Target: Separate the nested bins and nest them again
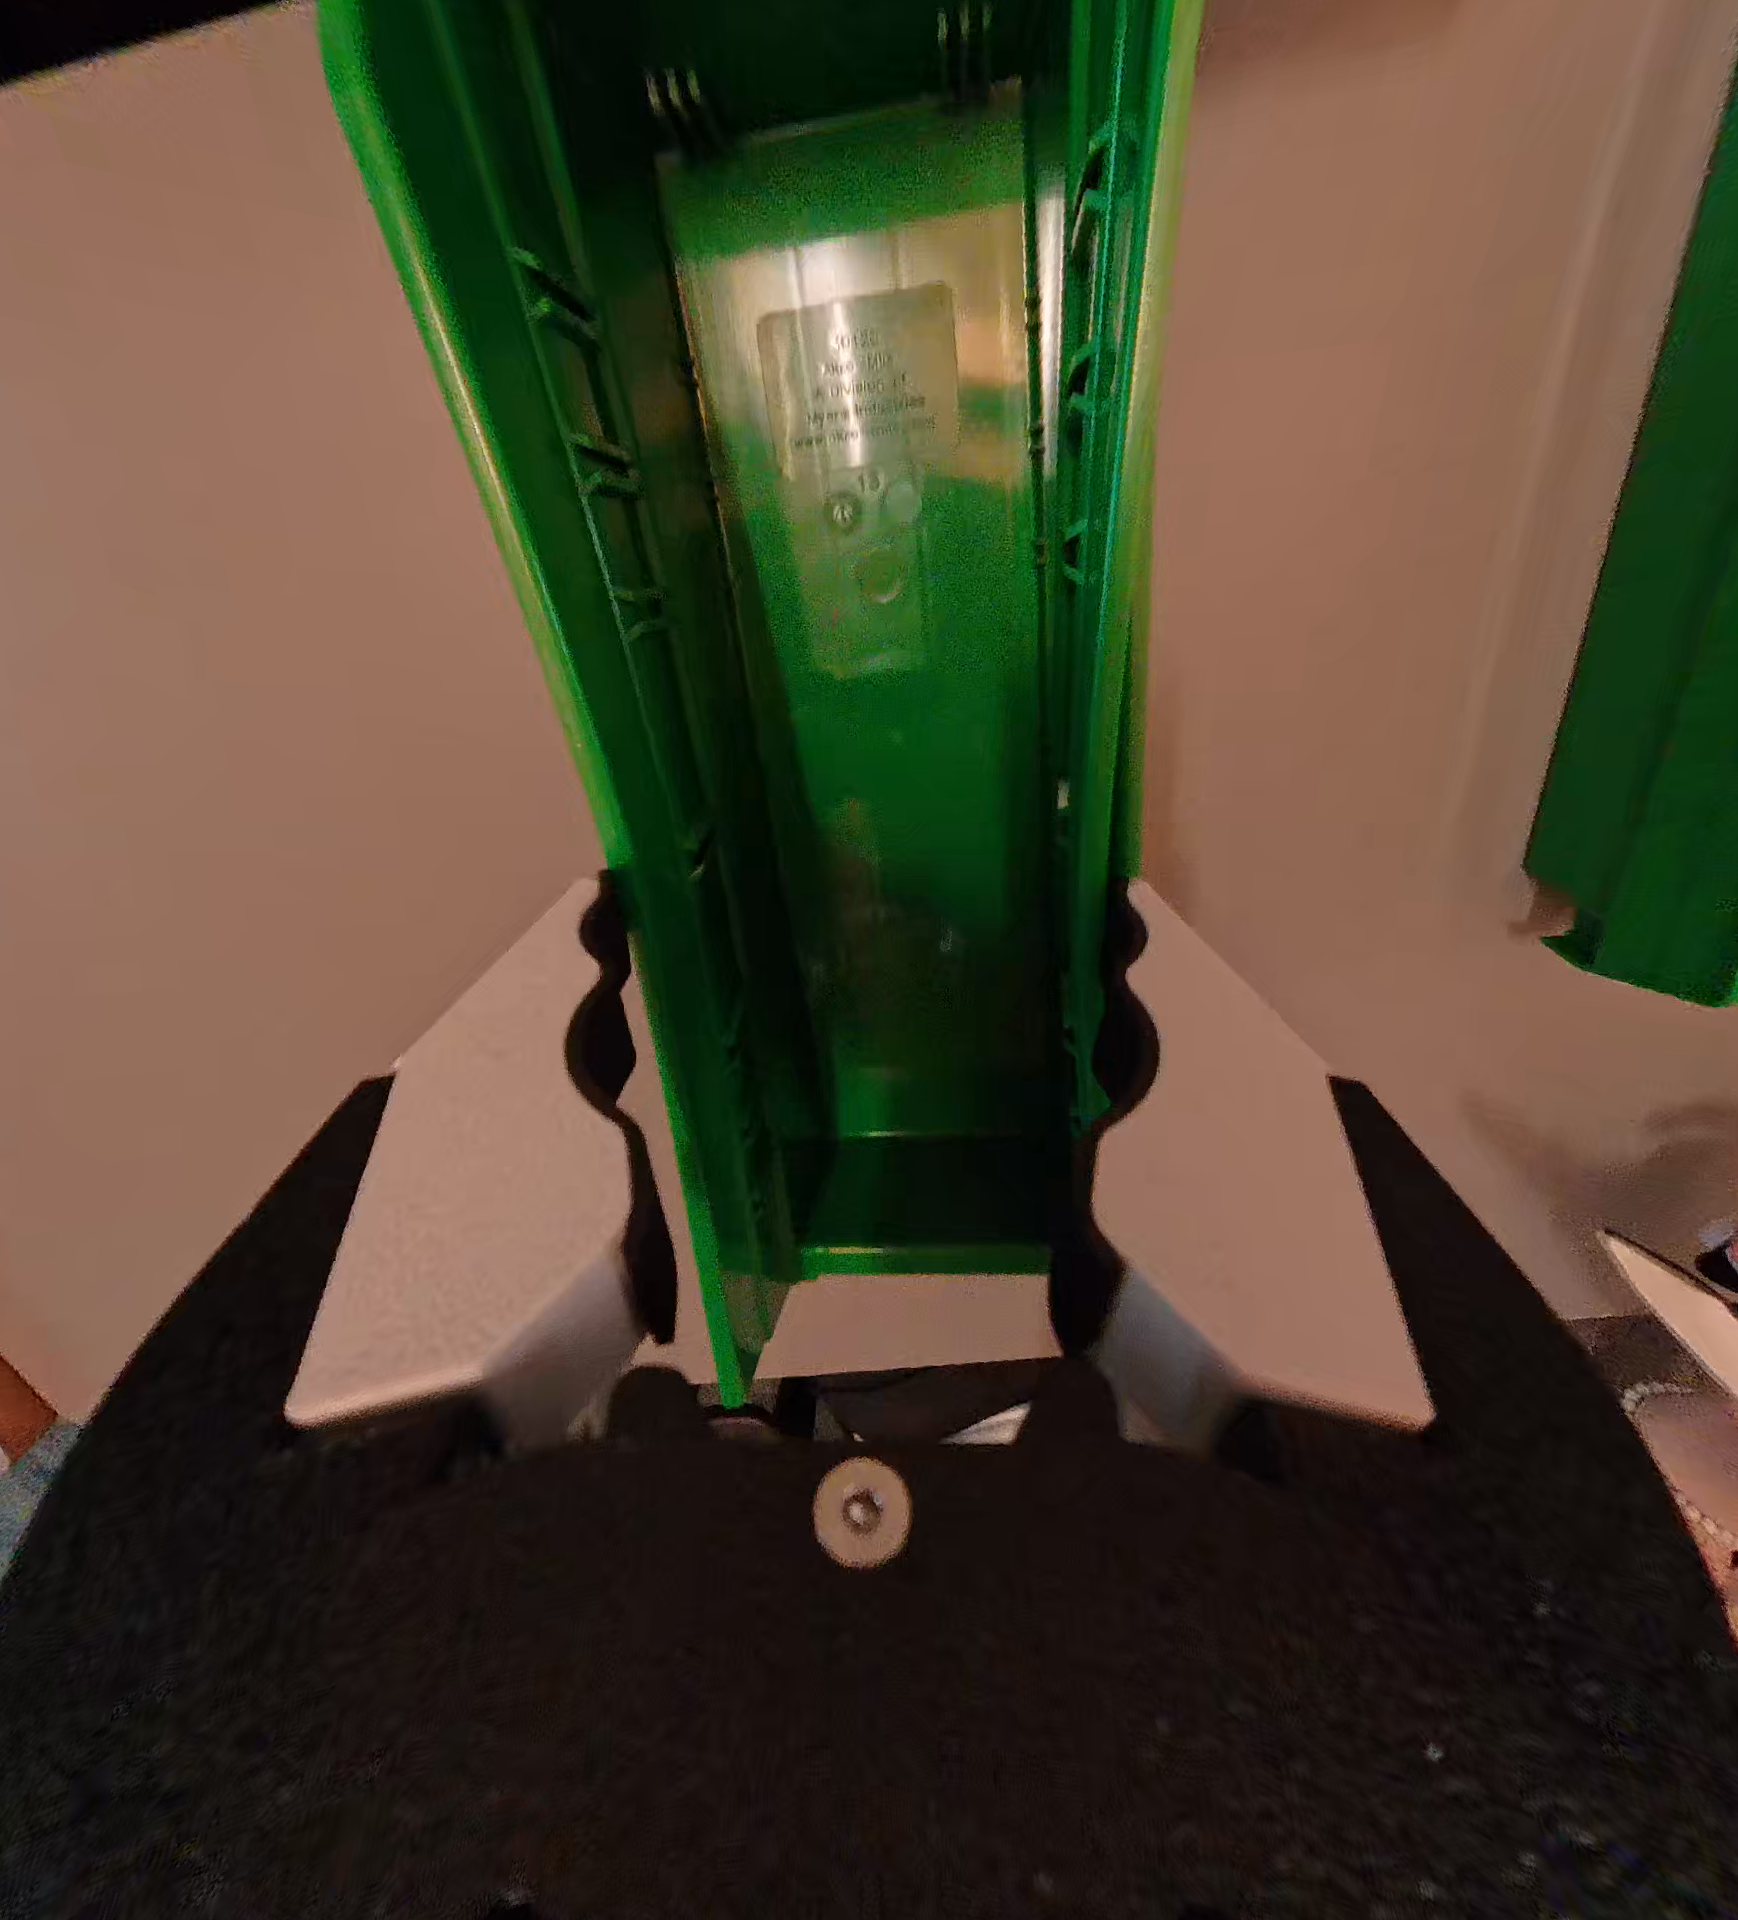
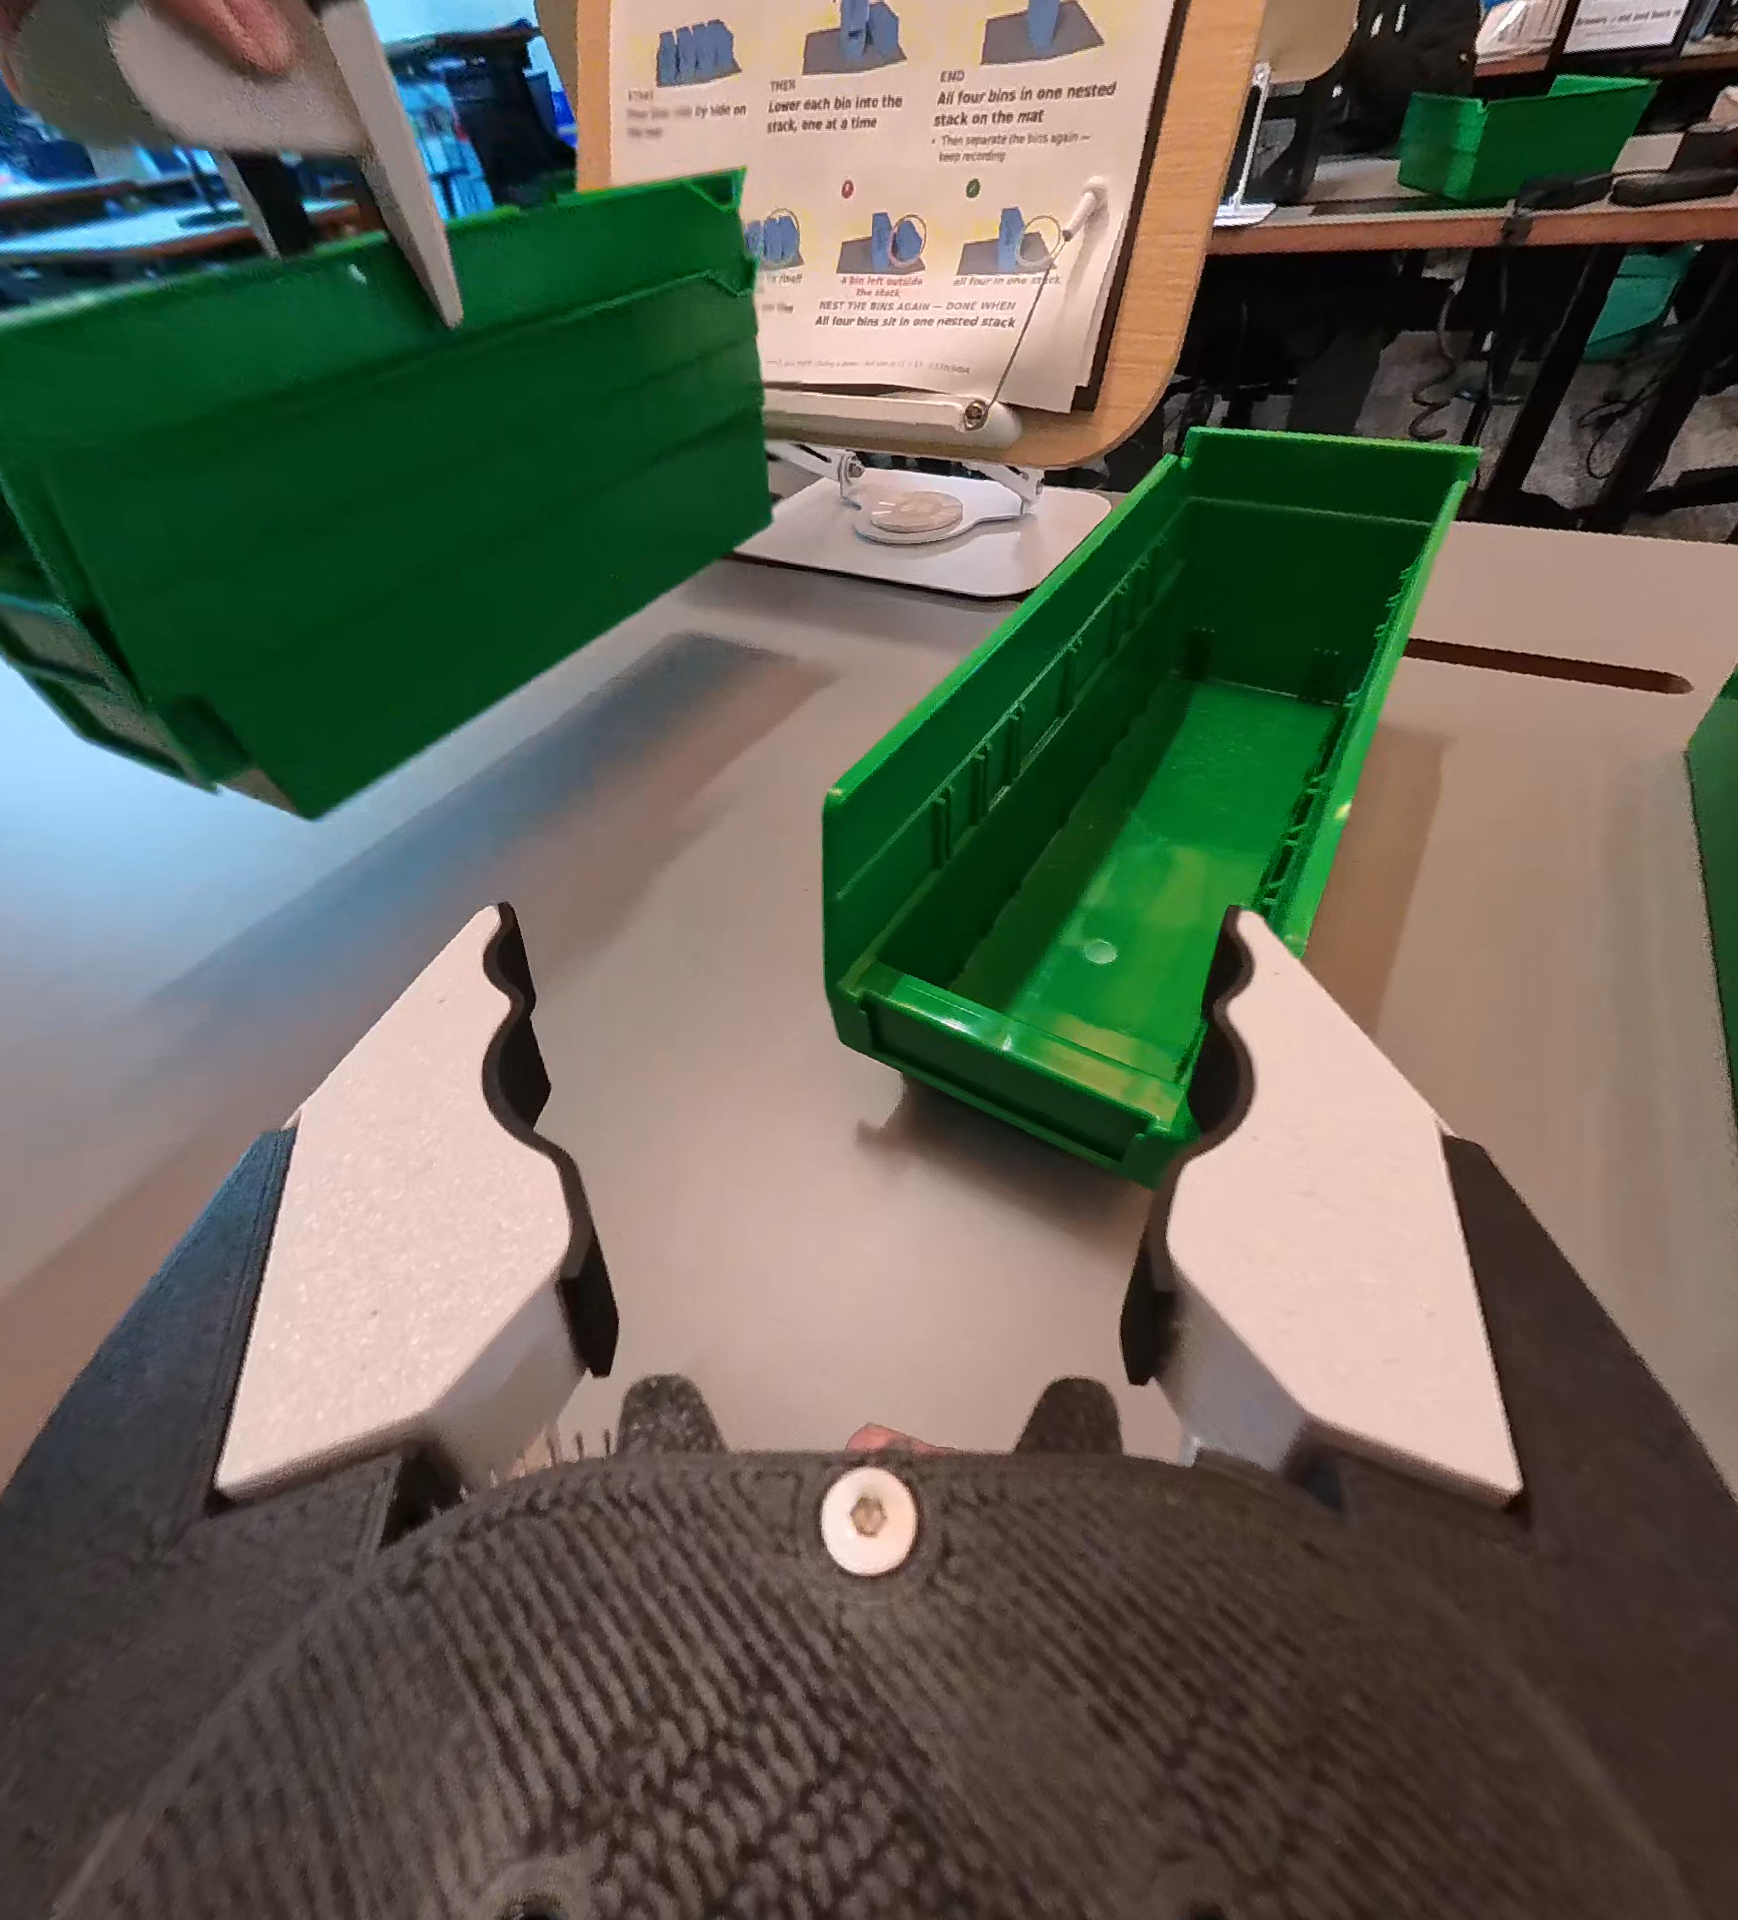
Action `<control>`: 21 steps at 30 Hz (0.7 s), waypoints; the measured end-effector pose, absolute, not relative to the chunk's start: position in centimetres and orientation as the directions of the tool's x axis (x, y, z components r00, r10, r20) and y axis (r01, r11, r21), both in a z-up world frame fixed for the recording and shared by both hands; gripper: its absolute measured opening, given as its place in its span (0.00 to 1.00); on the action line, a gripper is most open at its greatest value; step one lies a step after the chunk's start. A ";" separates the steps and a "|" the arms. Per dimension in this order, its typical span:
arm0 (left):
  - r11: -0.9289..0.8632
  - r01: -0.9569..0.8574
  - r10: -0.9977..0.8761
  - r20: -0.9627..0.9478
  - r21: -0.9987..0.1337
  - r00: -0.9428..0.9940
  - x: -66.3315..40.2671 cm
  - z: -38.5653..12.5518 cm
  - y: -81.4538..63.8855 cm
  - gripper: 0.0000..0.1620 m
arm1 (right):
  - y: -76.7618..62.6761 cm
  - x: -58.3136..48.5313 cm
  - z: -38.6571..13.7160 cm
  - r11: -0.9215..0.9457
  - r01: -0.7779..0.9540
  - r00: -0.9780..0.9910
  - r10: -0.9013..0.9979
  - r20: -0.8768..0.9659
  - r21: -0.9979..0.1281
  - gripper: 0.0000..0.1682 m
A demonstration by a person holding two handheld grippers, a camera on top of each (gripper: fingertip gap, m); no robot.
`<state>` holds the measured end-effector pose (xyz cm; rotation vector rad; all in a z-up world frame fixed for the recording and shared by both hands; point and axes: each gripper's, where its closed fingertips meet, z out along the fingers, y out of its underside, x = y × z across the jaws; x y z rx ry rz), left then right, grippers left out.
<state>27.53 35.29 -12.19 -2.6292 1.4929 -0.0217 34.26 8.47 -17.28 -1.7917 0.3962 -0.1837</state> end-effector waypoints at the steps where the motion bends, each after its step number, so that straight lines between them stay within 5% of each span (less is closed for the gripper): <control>1: -0.512 -0.853 -0.854 -0.041 -0.103 0.518 27.4 -12.7 35.3 0.55 | 8.5 34.2 -17.3 -0.215 -0.166 0.930 -0.358 -0.080 -0.962 0.76; 8: -0.517 -0.842 -0.851 -0.011 -0.154 0.524 28.6 -11.7 35.4 0.55 | 8.0 34.7 -17.2 -0.211 -0.166 0.923 -0.377 -0.076 -0.963 0.75; 11: -0.497 -0.865 -0.865 -0.031 -0.069 0.500 27.7 -12.8 34.8 0.55 | 8.2 34.6 -17.4 -0.212 -0.177 0.924 -0.371 -0.089 -0.961 0.75; 17: -0.485 -0.864 -0.867 -0.058 -0.135 0.496 28.4 -10.9 35.6 0.54 | 8.5 34.1 -17.5 -0.245 -0.138 0.933 -0.357 -0.043 -0.960 0.75; 21: -0.488 -0.870 -0.868 -0.066 -0.066 0.492 27.1 -12.2 35.6 0.53 | 8.6 33.8 -17.5 -0.238 -0.151 0.936 -0.348 -0.061 -0.959 0.75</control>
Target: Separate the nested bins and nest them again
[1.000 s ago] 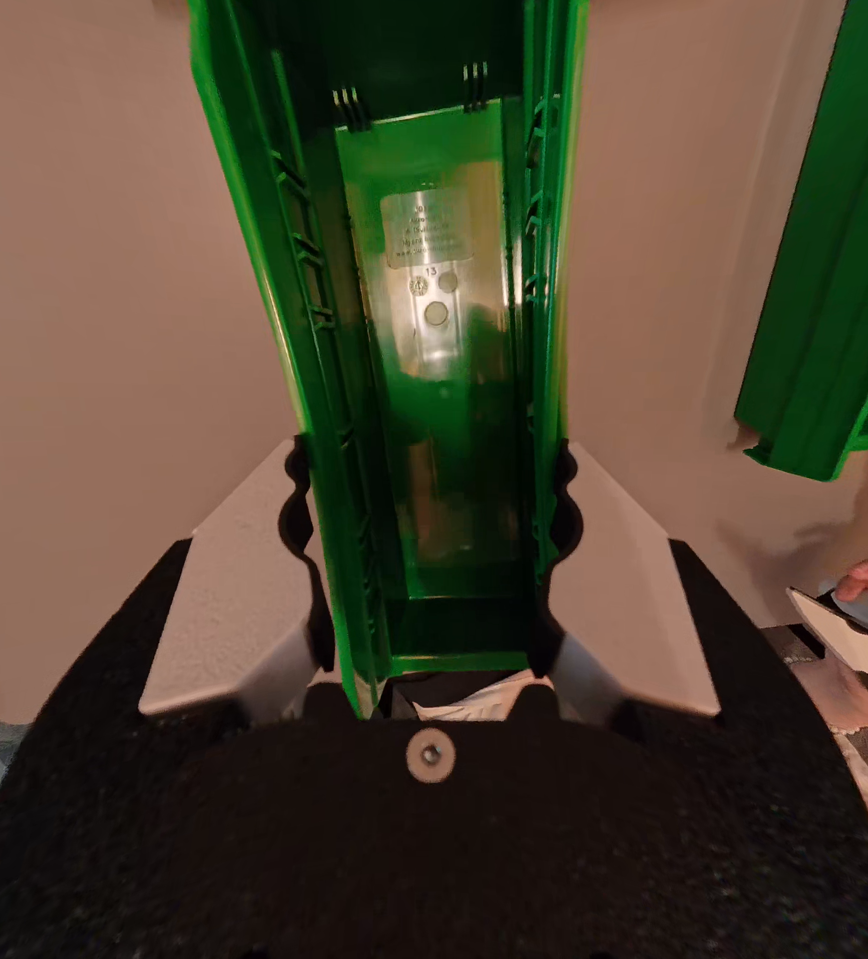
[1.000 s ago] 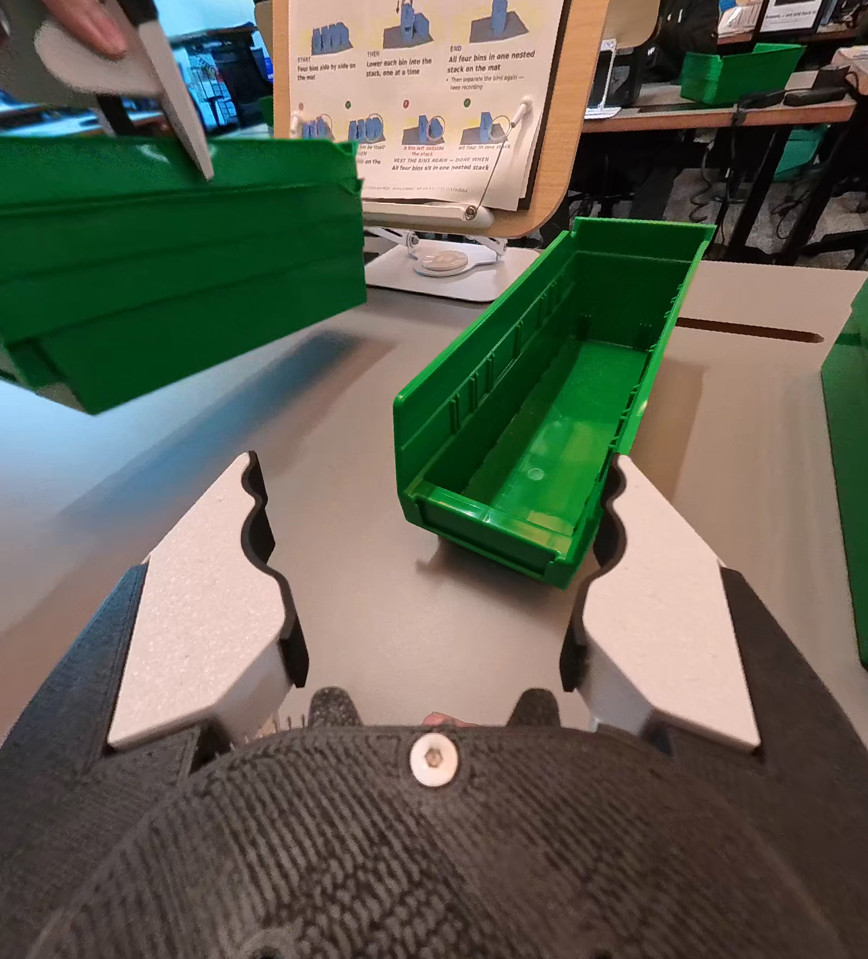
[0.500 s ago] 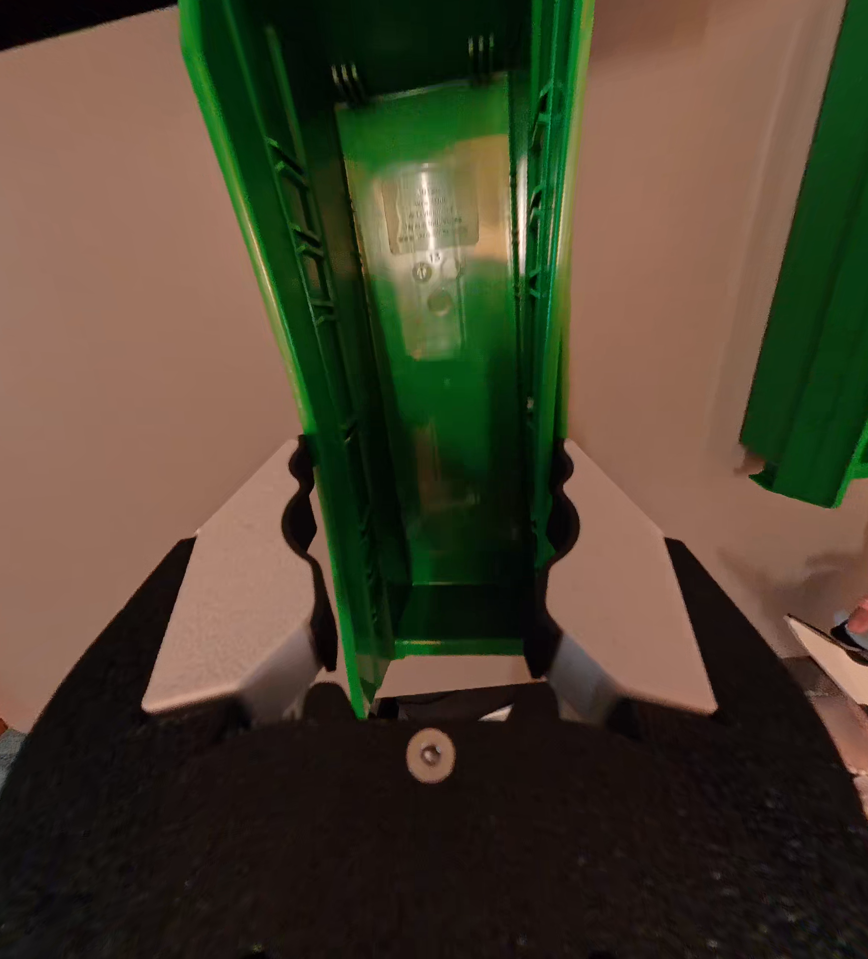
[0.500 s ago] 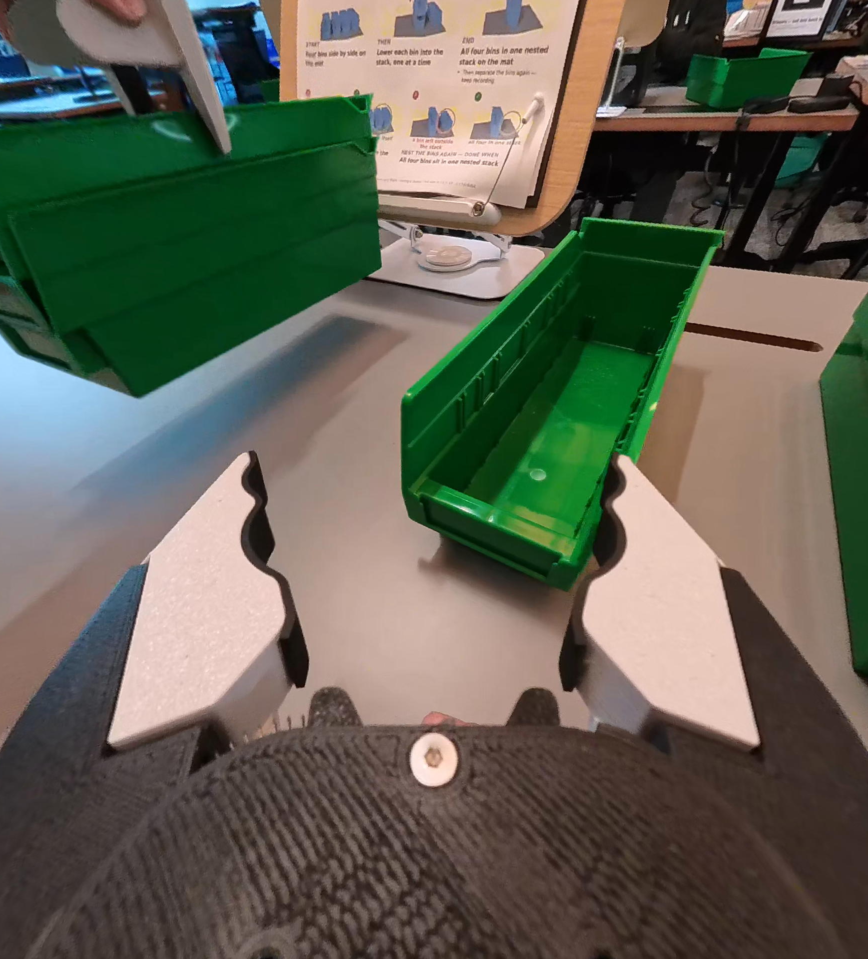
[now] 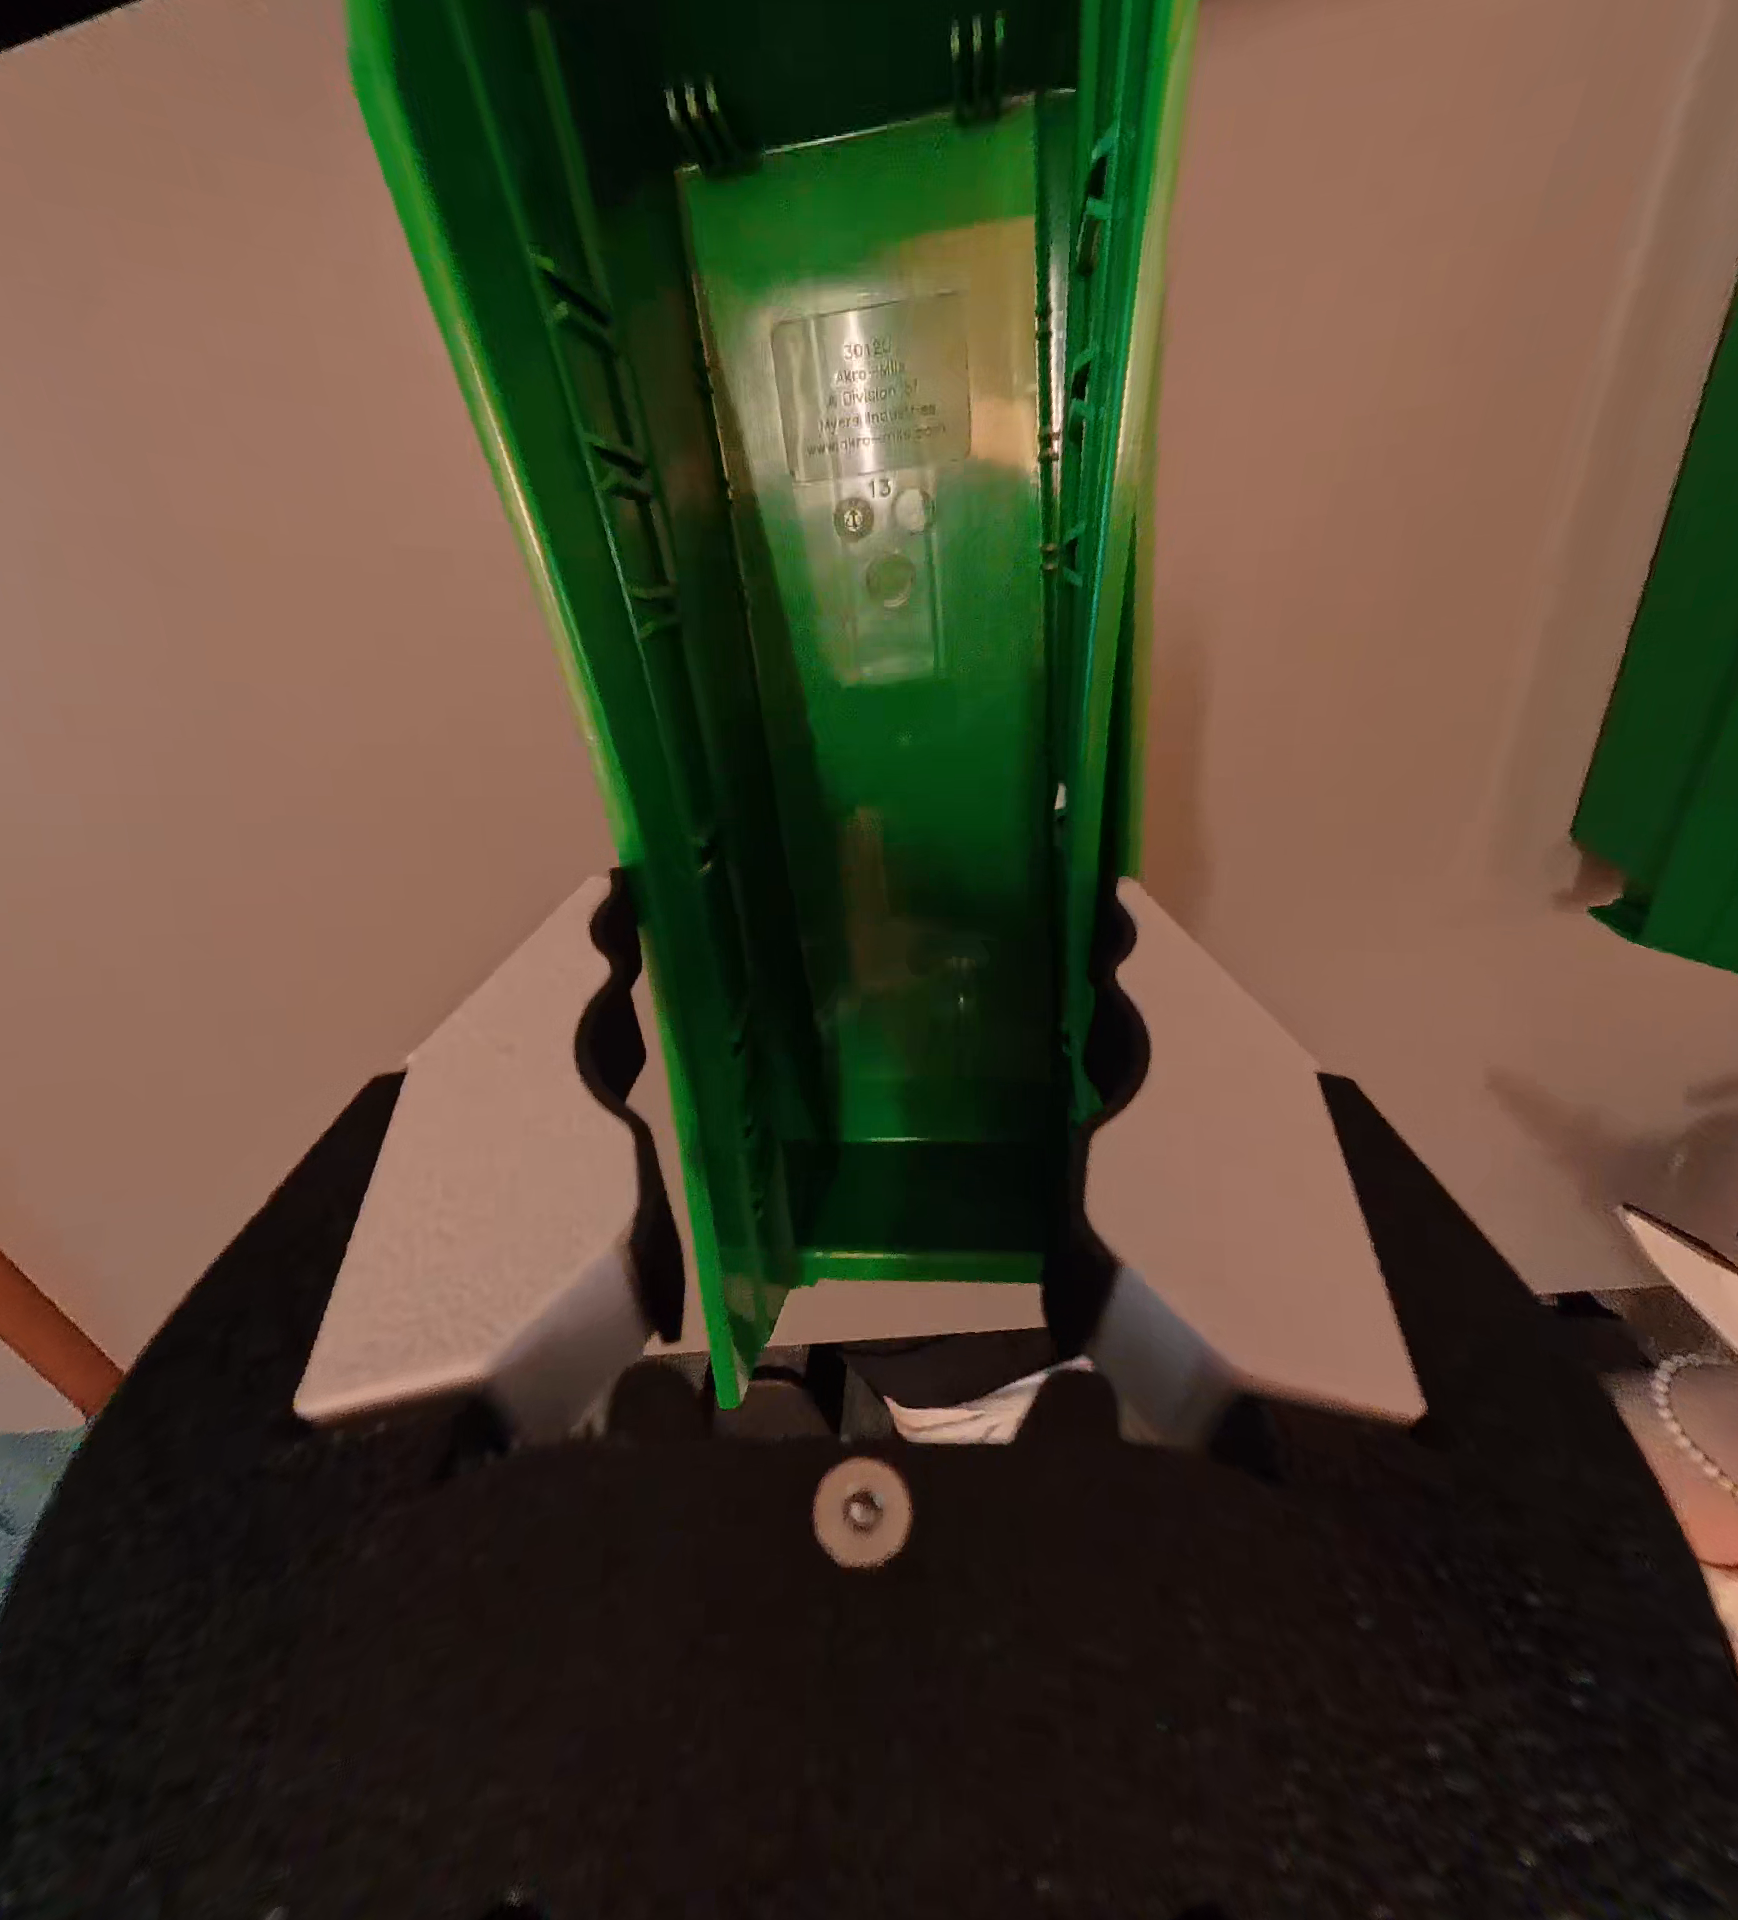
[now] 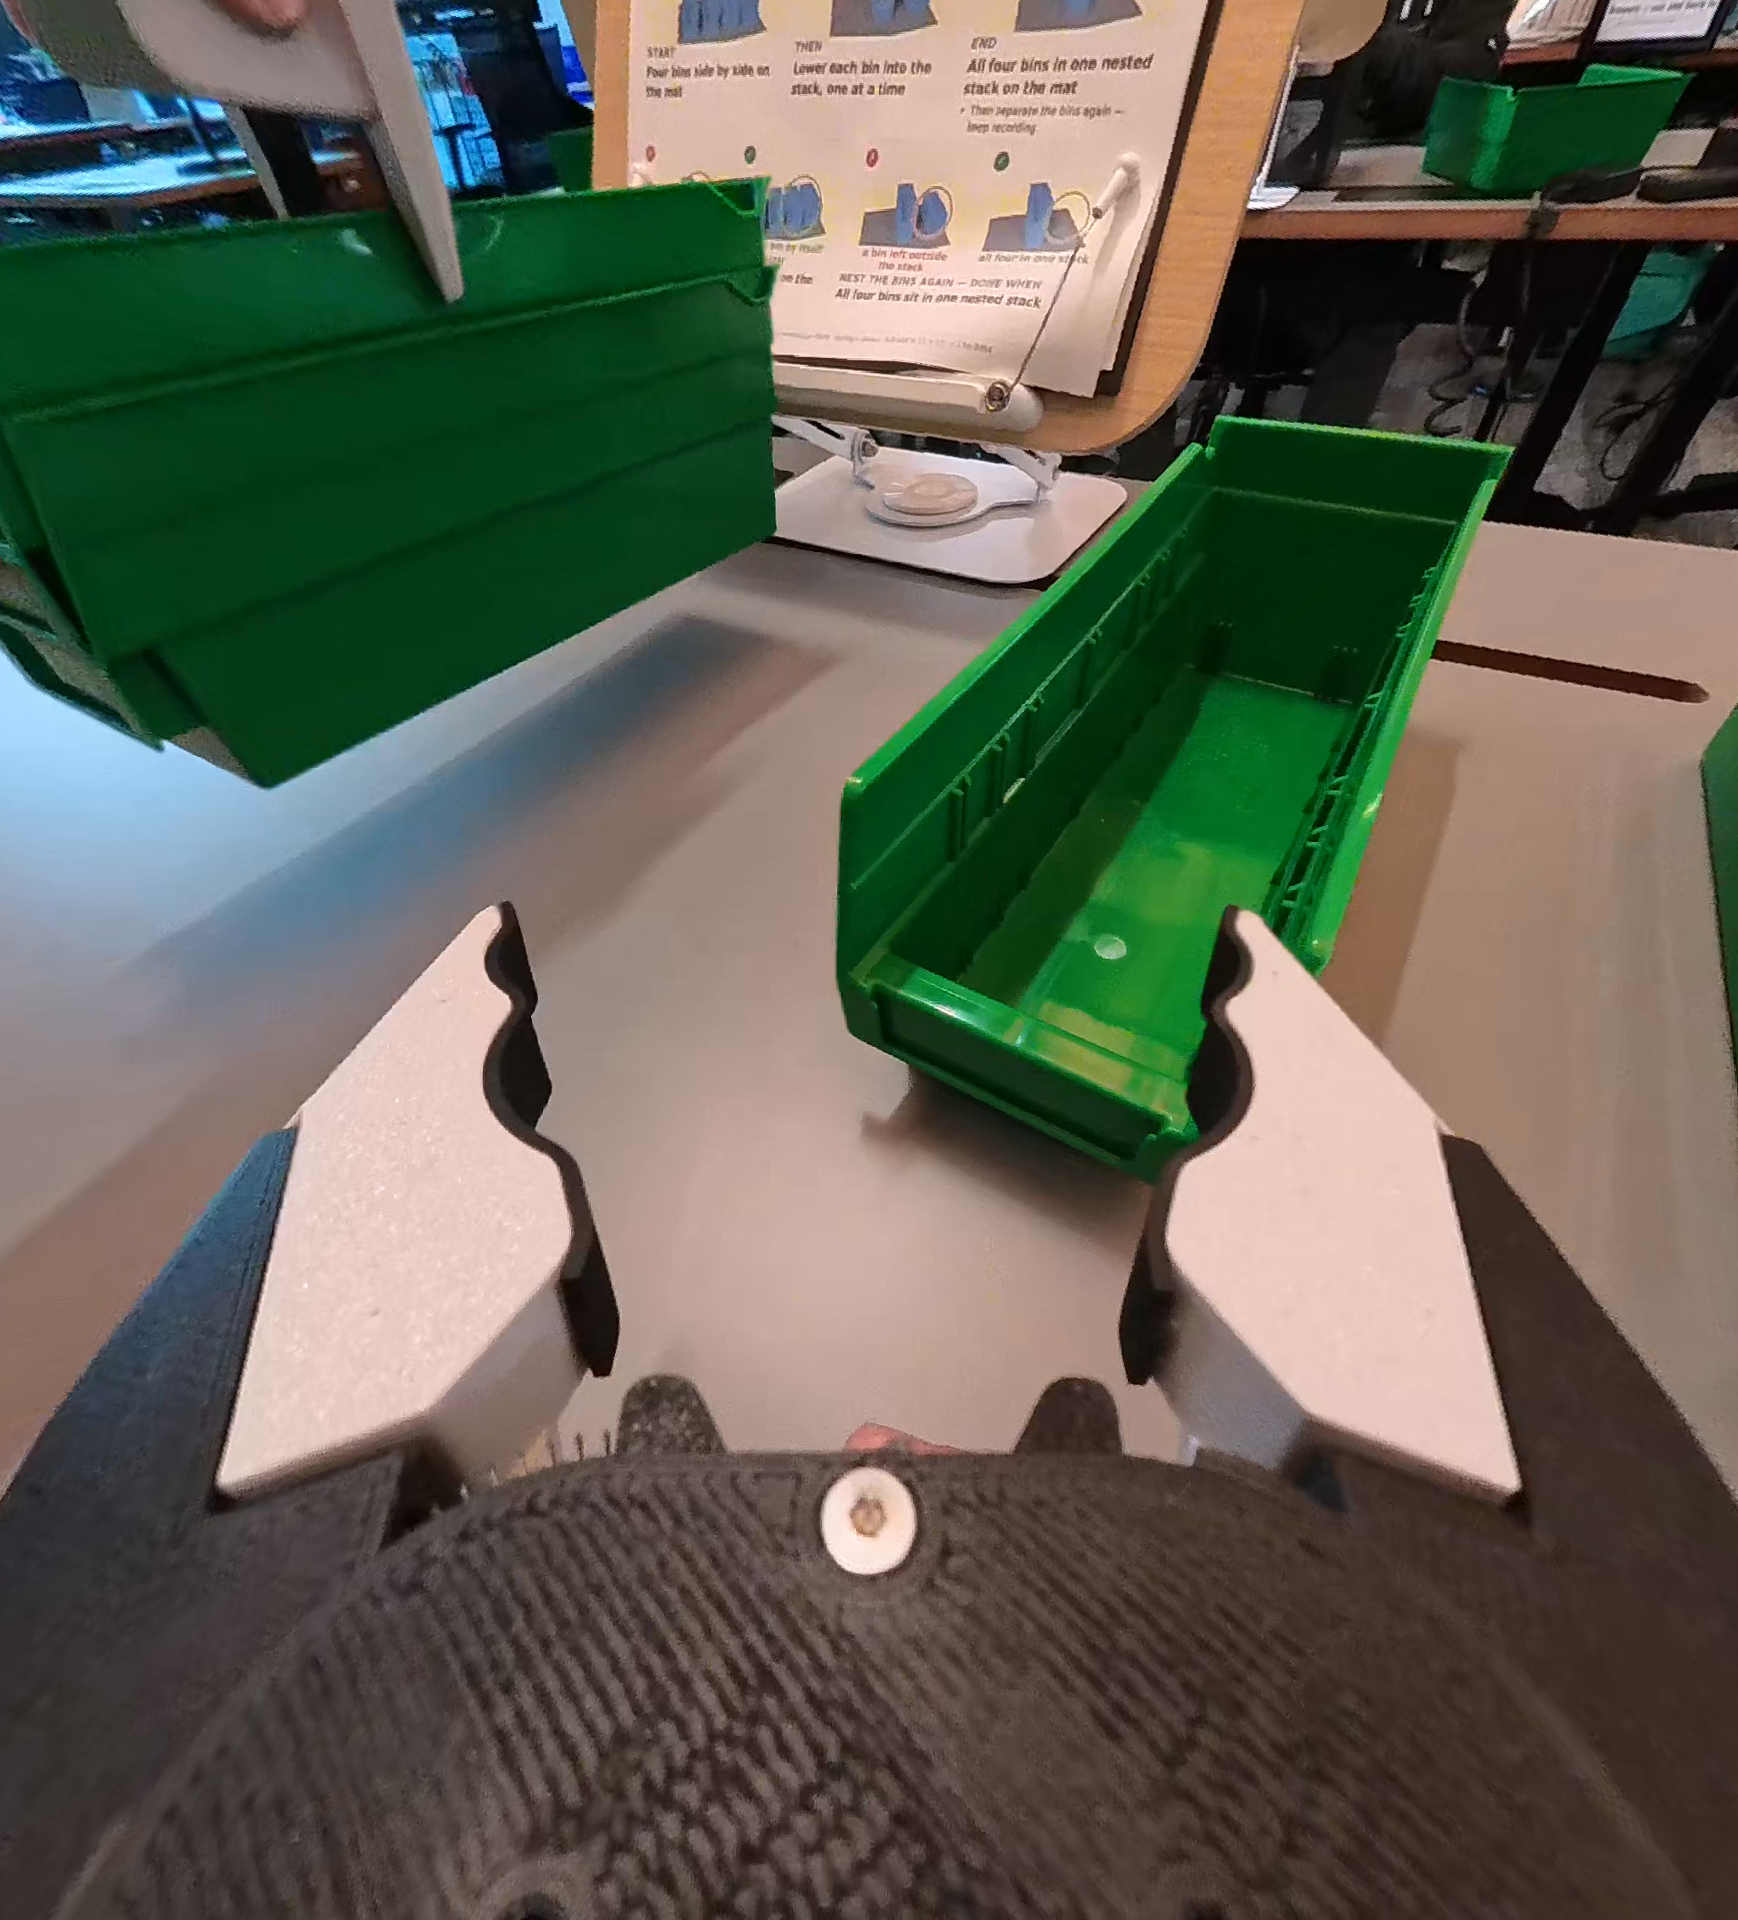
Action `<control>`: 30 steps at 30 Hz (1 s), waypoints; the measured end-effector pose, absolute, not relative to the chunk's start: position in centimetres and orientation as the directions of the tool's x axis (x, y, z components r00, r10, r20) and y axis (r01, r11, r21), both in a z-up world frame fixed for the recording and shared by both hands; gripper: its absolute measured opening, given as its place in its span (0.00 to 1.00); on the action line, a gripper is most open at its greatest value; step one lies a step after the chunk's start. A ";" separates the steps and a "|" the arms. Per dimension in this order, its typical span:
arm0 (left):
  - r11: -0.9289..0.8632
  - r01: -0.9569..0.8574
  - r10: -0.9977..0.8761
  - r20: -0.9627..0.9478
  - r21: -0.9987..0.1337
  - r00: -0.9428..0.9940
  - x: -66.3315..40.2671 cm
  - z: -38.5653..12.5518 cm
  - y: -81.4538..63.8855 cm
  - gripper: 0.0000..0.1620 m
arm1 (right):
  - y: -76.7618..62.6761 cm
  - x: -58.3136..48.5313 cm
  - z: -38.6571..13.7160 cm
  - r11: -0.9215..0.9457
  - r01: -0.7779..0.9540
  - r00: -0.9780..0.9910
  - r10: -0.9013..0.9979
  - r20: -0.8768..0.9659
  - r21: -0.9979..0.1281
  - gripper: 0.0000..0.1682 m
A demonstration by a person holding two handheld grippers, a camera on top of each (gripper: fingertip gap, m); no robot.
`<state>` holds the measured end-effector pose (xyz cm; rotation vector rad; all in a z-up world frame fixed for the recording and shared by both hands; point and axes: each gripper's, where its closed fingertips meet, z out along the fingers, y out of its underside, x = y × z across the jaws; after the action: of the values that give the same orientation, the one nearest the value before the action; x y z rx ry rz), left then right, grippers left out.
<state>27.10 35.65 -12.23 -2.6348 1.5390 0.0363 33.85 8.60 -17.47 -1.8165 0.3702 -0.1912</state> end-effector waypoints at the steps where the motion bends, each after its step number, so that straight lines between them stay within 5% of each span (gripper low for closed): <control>1: -0.484 -0.872 -0.870 -0.065 -0.076 0.488 27.2 -11.9 35.8 0.52 | 8.6 33.8 -17.4 -0.240 -0.146 0.937 -0.346 -0.056 -0.960 0.75; 8: -0.459 -0.888 -0.884 -0.082 -0.031 0.460 26.3 -12.8 35.8 0.52 | 8.5 33.2 -16.4 -0.240 -0.100 0.946 -0.323 -0.017 -0.966 0.68; 17: -0.440 -0.894 -0.895 -0.038 -0.087 0.444 27.3 -12.0 35.3 0.51 | 9.6 30.6 -15.0 -0.236 0.006 0.961 -0.267 0.070 -0.972 0.33; 21: -0.418 -0.907 -0.907 -0.026 -0.048 0.420 26.8 -13.4 34.7 0.52 | 11.0 27.9 -13.6 -0.172 0.078 0.972 -0.205 0.113 -0.982 0.02; 30: -0.418 -0.906 -0.908 -0.008 -0.060 0.420 27.1 -15.4 34.7 0.52 | 18.5 25.0 -12.3 -0.151 0.266 0.932 -0.212 0.294 -0.952 0.00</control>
<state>27.10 34.66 -15.44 -2.6002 1.6629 -0.0390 25.03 18.50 -12.25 -1.6714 -0.0417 -0.4168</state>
